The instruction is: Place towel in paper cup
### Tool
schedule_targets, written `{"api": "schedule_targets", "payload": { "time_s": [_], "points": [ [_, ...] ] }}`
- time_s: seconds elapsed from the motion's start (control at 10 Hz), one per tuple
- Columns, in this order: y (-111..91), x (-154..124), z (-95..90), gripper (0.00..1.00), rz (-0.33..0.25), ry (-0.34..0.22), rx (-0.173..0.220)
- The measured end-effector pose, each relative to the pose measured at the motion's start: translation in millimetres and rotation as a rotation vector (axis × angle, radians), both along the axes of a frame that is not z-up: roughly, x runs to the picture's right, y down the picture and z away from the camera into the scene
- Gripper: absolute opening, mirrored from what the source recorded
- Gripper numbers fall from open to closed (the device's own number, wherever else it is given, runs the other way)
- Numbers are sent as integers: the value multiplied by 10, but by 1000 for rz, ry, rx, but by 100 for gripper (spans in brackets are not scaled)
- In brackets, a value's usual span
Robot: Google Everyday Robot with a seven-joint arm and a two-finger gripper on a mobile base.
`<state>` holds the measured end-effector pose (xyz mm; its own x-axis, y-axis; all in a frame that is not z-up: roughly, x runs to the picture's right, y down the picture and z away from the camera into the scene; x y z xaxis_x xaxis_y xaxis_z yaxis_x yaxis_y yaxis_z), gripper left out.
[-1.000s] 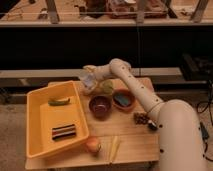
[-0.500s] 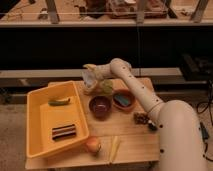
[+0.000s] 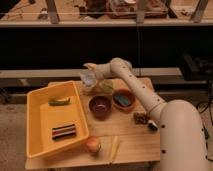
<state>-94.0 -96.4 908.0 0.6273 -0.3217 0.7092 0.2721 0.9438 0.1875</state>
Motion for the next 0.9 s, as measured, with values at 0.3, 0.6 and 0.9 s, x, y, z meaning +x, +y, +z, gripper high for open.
{"api": "schedule_targets", "payload": {
  "time_s": [0.3,0.6,0.9],
  "points": [
    [-60,33,-55,80,2,13,36],
    [-51,186,-67,80,19,57,57],
    [53,330,-38,80,14,79,49]
  ]
}}
